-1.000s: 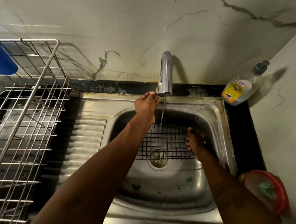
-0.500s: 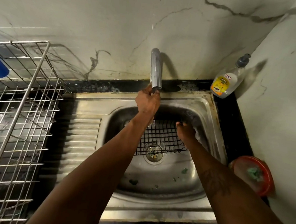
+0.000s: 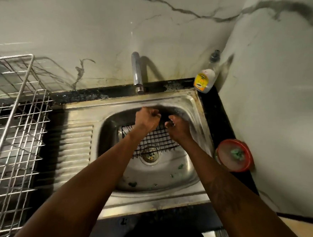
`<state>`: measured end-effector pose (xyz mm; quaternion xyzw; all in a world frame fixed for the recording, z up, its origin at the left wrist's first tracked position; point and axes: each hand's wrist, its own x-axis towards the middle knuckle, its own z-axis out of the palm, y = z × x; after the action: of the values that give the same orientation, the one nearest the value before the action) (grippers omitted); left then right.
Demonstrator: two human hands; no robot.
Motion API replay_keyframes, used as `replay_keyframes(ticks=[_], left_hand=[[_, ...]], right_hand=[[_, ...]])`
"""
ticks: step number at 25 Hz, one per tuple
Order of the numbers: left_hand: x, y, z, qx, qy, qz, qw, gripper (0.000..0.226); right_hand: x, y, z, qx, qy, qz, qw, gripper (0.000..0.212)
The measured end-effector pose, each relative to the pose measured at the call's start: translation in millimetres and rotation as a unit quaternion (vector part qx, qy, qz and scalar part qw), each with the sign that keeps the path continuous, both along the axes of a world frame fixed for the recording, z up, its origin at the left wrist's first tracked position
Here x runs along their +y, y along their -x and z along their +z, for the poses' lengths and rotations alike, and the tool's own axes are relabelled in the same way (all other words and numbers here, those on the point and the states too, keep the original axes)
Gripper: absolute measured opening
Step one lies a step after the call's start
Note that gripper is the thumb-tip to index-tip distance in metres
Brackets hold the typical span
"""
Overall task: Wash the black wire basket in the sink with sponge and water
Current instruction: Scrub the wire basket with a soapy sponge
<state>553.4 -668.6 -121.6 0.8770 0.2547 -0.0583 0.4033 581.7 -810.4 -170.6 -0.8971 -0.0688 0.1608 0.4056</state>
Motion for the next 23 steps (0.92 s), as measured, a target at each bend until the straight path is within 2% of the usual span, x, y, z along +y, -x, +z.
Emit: replay_keyframes(ticks=[4, 6, 10, 13, 15, 18, 21, 23], left_hand=[[-49, 2, 12, 0.011, 0.011, -0.052, 0.999, 0.013], [-85, 4, 19, 0.024, 0.053, -0.059, 0.997, 0.012], [-153, 16, 27, 0.034, 0.138, -0.123, 0.982, 0.012], [-184, 26, 23, 0.037, 0.137, -0.175, 0.974, 0.009], [-193, 28, 18, 0.037, 0.133, -0.157, 0.978, 0.014], [-192, 30, 17, 0.052, 0.155, -0.126, 0.979, 0.025], [-189, 35, 18, 0.061, 0.171, -0.113, 0.977, 0.027], [-186, 40, 15, 0.058, 0.192, -0.094, 0.975, 0.022]], right_hand=[[-47, 21, 35, -0.12, 0.078, -0.007, 0.99, 0.014], [-82, 29, 56, -0.121, 0.102, -0.042, 0.986, 0.007], [-155, 56, 87, -0.133, 0.189, -0.119, 0.966, 0.01], [-178, 73, 101, -0.109, 0.276, -0.096, 0.95, 0.03], [-184, 77, 105, -0.053, 0.34, -0.065, 0.937, 0.038], [-186, 80, 96, -0.002, 0.306, -0.022, 0.952, 0.046], [-184, 79, 75, -0.056, 0.226, 0.013, 0.972, 0.074], [-182, 73, 69, -0.024, 0.226, -0.016, 0.974, 0.071]])
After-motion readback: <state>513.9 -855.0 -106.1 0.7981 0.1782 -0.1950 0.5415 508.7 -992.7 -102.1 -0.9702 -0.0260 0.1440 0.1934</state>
